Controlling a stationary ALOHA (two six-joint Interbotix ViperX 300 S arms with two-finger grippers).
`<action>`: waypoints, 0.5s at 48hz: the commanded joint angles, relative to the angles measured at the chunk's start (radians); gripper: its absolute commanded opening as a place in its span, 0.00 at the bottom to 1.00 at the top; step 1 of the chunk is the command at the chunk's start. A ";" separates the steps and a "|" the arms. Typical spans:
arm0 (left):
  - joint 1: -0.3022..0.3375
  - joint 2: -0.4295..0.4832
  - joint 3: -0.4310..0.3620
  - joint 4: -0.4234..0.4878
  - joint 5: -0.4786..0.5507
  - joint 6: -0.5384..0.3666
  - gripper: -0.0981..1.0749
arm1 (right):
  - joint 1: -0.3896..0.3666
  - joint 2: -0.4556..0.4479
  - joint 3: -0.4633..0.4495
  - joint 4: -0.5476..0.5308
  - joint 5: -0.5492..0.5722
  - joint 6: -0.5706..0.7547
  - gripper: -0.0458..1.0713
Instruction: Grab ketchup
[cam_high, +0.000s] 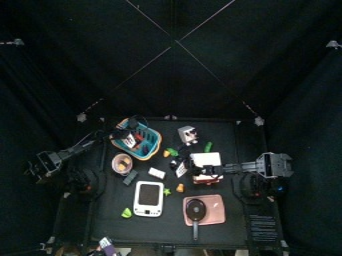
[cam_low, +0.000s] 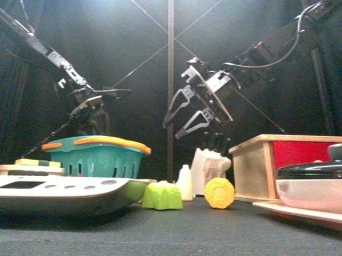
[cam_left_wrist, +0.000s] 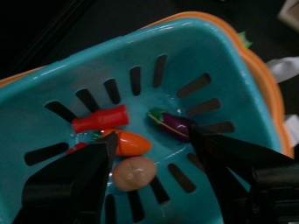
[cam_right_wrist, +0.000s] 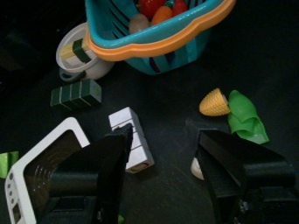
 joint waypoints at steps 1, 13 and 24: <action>-0.002 0.023 -0.040 0.092 -0.011 -0.018 0.92 | -0.006 -0.015 -0.002 -0.002 0.003 -0.002 0.82; -0.025 0.106 -0.038 0.261 -0.063 -0.026 0.92 | -0.017 -0.014 0.009 -0.003 0.003 -0.002 0.82; -0.055 0.147 -0.018 0.333 -0.189 -0.026 0.92 | -0.023 -0.003 0.008 0.000 0.003 -0.002 0.82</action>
